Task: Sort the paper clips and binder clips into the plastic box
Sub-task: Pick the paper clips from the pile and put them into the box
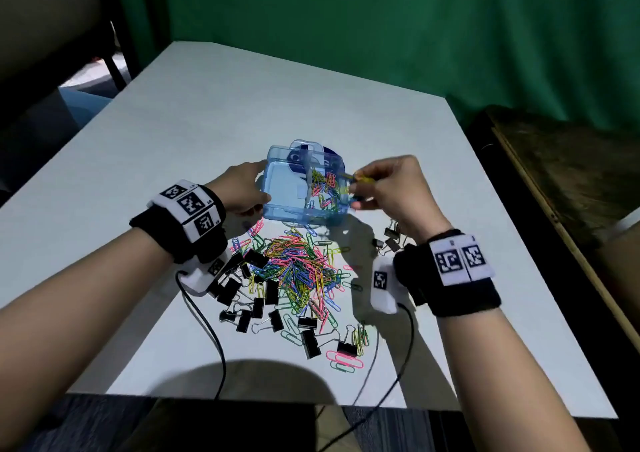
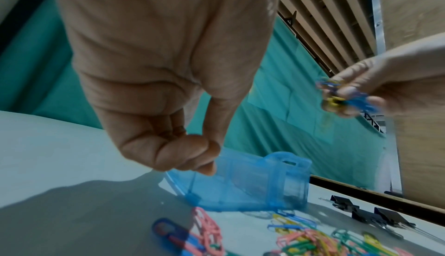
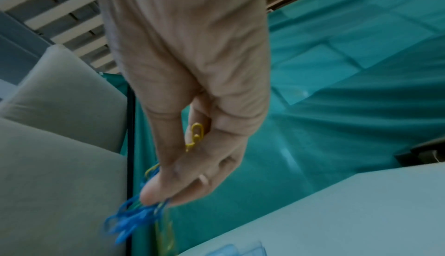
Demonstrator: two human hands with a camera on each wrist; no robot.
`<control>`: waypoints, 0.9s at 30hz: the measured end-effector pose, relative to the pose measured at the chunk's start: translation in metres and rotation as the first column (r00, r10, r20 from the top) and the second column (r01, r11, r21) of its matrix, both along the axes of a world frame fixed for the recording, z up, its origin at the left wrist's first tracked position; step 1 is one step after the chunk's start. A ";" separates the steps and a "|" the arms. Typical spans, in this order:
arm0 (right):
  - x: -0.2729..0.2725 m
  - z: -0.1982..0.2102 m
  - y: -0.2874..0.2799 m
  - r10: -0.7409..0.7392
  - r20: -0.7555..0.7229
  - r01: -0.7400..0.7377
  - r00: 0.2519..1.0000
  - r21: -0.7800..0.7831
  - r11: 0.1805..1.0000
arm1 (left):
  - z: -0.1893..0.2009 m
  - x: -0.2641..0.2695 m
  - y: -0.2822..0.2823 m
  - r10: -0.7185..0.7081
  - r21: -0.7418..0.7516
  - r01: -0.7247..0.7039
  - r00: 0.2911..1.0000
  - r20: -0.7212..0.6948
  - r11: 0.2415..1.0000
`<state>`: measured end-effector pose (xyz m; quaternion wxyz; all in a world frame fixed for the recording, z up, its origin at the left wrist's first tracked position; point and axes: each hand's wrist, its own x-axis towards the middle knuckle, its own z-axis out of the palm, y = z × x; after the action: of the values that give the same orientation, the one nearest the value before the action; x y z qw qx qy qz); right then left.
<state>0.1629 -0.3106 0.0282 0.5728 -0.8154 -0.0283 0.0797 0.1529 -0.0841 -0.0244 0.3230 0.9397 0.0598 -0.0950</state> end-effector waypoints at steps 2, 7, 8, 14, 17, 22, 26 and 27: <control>0.017 -0.004 0.012 -0.092 0.051 0.093 0.994 -0.016 0.996 | -0.002 0.001 0.000 0.016 -0.004 -0.016 1.000 -0.018 1.000; 0.041 -0.041 0.036 -0.159 -0.001 0.156 0.987 -0.186 0.970 | -0.004 0.003 0.001 0.021 0.033 -0.020 0.999 -0.042 0.999; 0.044 -0.048 0.037 -0.145 0.018 0.145 0.989 -0.241 0.960 | -0.004 0.004 0.001 0.016 0.036 -0.014 0.999 -0.043 0.999; 0.024 -0.035 0.033 0.023 0.266 0.091 0.964 -0.409 0.908 | -0.006 0.005 0.003 -0.014 0.038 0.016 0.999 -0.042 0.999; -0.004 -0.025 0.035 0.289 0.154 -0.197 0.945 -0.437 0.878 | -0.004 0.006 0.003 -0.027 0.081 0.030 0.999 -0.033 0.996; -0.031 -0.041 0.036 0.533 -0.119 -0.459 0.838 -0.683 0.569 | 0.001 0.008 0.001 -0.022 0.139 0.027 0.999 -0.037 0.990; -0.043 -0.054 0.028 0.612 -0.298 -0.607 0.733 -0.692 0.390 | 0.002 0.007 -0.001 -0.027 0.153 0.030 0.999 -0.025 0.988; -0.045 -0.056 0.024 0.624 -0.319 -0.628 0.714 -0.685 0.368 | 0.001 0.006 -0.001 -0.019 0.148 0.023 0.999 -0.029 0.989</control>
<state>0.1175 -0.2869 -0.0275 0.1049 -0.9014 -0.2972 0.2968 0.1593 -0.0850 -0.0233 0.2502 0.9604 0.0612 -0.1068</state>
